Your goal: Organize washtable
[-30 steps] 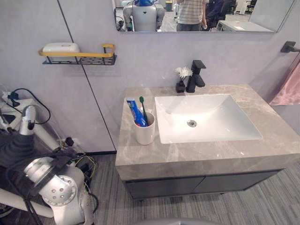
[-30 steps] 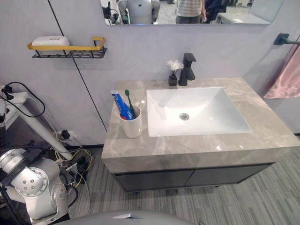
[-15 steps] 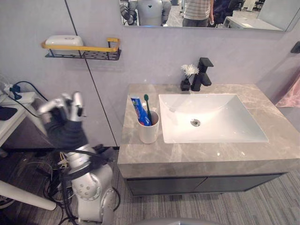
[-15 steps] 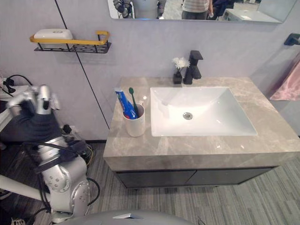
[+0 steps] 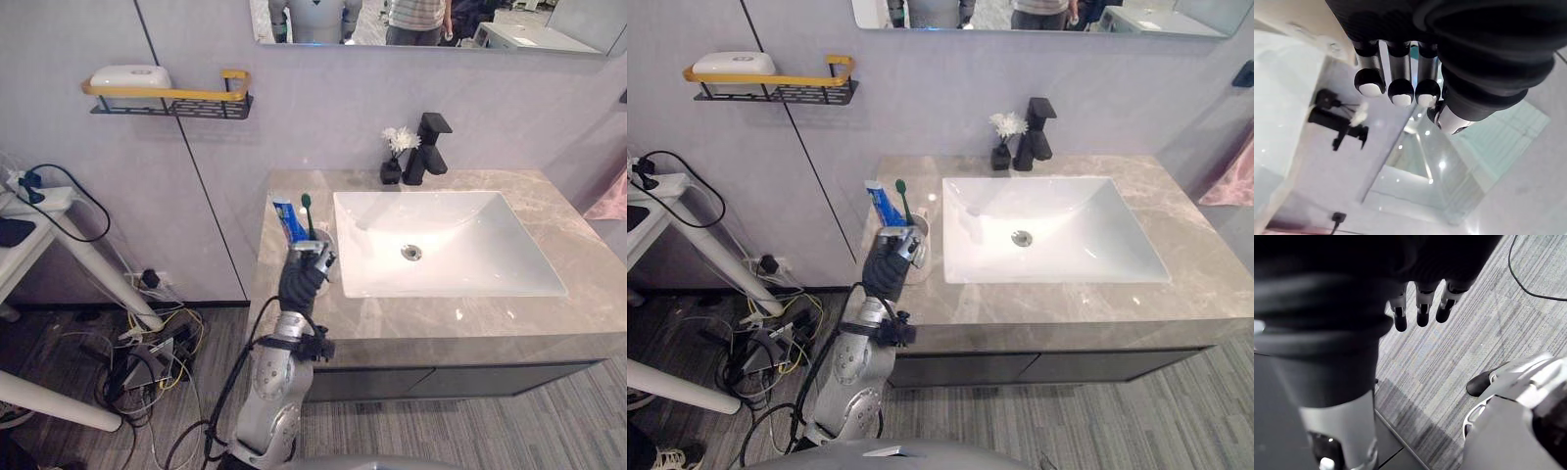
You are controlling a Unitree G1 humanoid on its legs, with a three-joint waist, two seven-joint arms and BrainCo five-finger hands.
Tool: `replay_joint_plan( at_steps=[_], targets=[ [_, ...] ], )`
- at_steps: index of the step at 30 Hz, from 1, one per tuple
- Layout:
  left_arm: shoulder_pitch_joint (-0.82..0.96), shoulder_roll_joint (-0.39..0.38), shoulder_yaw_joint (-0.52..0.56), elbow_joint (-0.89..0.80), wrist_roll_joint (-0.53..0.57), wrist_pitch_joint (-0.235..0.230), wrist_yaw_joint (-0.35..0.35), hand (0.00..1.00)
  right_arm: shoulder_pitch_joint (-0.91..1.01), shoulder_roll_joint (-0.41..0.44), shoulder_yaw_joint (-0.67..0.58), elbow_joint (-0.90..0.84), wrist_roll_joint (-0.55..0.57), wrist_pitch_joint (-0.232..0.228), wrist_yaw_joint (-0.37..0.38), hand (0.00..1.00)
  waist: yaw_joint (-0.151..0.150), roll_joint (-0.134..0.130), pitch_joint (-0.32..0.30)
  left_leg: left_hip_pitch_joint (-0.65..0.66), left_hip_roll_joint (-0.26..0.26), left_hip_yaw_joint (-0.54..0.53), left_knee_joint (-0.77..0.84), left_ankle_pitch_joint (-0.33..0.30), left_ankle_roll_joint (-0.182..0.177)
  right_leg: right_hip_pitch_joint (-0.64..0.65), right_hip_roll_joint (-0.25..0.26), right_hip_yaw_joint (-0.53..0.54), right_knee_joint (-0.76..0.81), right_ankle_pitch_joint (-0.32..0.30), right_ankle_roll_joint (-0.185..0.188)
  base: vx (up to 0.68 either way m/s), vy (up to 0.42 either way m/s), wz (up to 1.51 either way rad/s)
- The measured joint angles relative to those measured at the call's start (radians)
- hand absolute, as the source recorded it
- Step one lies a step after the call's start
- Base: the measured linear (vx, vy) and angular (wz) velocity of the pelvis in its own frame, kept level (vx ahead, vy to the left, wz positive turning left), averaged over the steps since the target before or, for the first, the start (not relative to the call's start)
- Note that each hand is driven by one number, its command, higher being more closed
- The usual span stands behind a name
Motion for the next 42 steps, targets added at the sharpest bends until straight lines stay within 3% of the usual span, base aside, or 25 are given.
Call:
replay_joint_plan(
  at_steps=[7,15,42],
  targets=[
    [-0.001,0.036,-0.062,0.092,-0.039,0.031,-0.031,1.0,-0.022,0.0,-0.025,0.006,0.0,0.008,-0.002,0.0,-0.008,0.002,-0.001,0.0,0.002,0.004,0.001,0.002,-0.001,0.0,0.002,0.002,-0.005,0.003,0.003,0.0,-0.002,-0.02],
    [-0.001,0.069,-0.062,0.176,-0.044,0.056,-0.031,1.0,-0.071,0.002,-0.036,0.007,0.0,0.009,-0.002,0.0,-0.03,0.005,0.001,0.014,0.002,0.015,-0.036,0.022,-0.003,0.002,0.012,0.005,-0.045,0.026,0.003,0.0,-0.004,-0.03],
    [0.054,0.072,0.112,0.188,-0.043,0.051,-0.011,1.0,-0.114,0.001,-0.033,0.039,0.001,0.007,-0.019,0.0,-0.05,0.003,0.026,0.014,0.002,0.016,-0.042,0.024,-0.005,0.009,0.018,0.006,-0.069,0.04,0.0,0.0,0.0,0.0]
  ],
)
